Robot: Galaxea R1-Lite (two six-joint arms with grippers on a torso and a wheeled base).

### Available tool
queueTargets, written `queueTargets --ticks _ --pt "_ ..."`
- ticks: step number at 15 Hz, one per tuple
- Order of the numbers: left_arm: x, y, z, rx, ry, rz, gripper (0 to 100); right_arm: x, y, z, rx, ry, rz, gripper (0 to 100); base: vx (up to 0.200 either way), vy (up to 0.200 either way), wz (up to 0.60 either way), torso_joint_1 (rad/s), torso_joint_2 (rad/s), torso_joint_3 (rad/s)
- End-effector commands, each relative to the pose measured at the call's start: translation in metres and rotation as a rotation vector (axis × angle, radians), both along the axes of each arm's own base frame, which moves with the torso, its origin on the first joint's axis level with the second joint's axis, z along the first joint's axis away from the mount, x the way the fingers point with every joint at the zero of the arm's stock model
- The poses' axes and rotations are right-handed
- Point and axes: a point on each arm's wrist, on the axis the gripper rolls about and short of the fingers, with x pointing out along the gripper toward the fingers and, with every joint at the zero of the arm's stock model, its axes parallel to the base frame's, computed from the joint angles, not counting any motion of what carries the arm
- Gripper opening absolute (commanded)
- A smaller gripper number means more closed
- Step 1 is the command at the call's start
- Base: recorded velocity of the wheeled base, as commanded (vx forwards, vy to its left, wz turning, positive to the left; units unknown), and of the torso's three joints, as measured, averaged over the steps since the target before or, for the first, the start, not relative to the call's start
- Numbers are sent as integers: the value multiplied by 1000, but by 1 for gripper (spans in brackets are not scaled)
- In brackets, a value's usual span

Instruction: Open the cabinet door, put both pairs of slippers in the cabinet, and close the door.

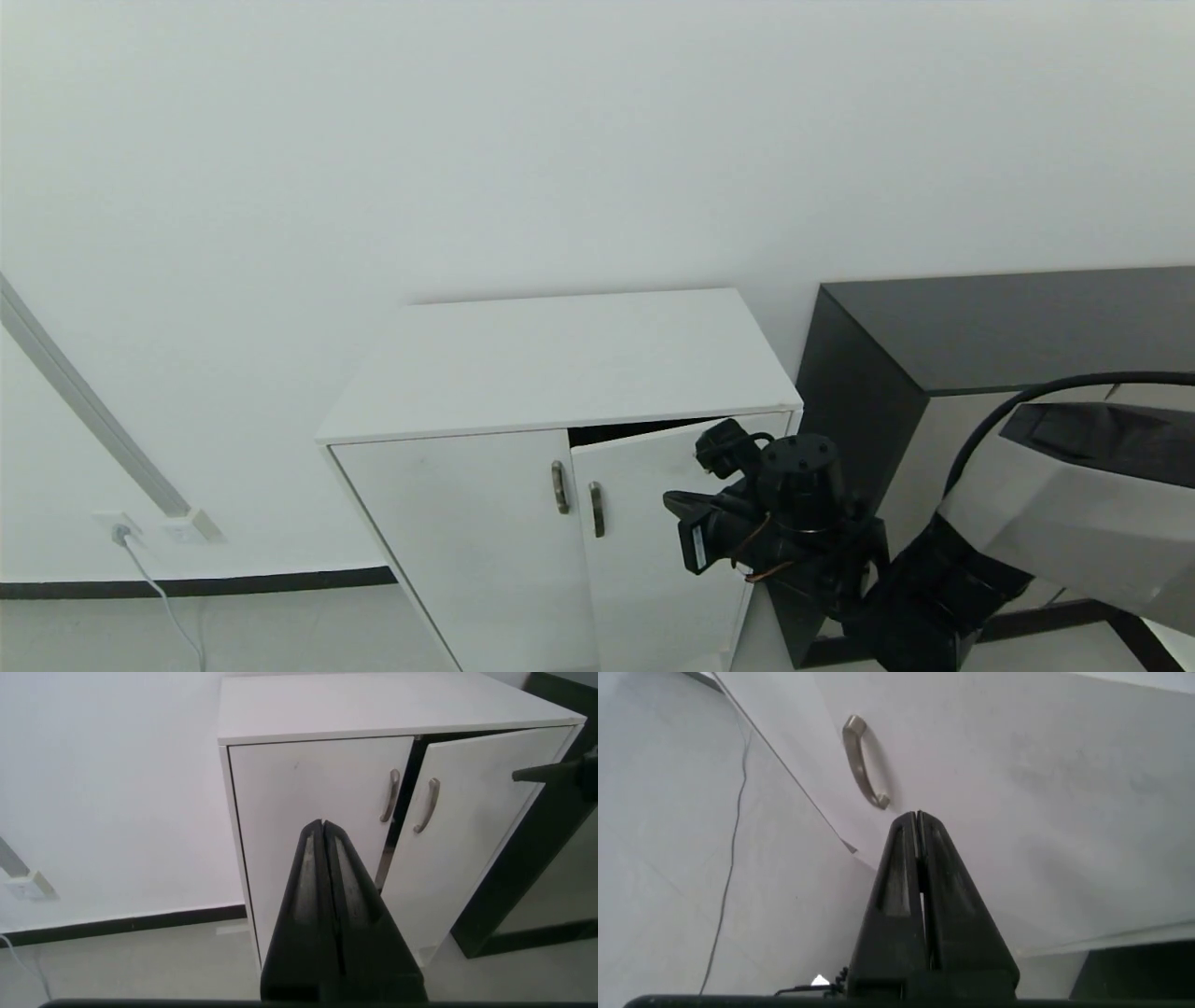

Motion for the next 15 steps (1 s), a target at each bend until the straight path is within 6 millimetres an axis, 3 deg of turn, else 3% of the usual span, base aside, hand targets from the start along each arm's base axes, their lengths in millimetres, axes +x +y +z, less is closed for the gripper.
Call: queueTargets --ticks 1,6,15 --pt "0 0 0 -1 1 1 0 12 8 -14 -7 6 -6 0 0 0 0 0 0 0" --pt "0 0 0 -1 1 -1 0 35 16 -22 8 -13 -30 0 0 0 0 0 0 0" --pt "0 0 0 -1 1 -1 0 62 9 -27 11 -19 -82 0 0 0 0 0 0 0"
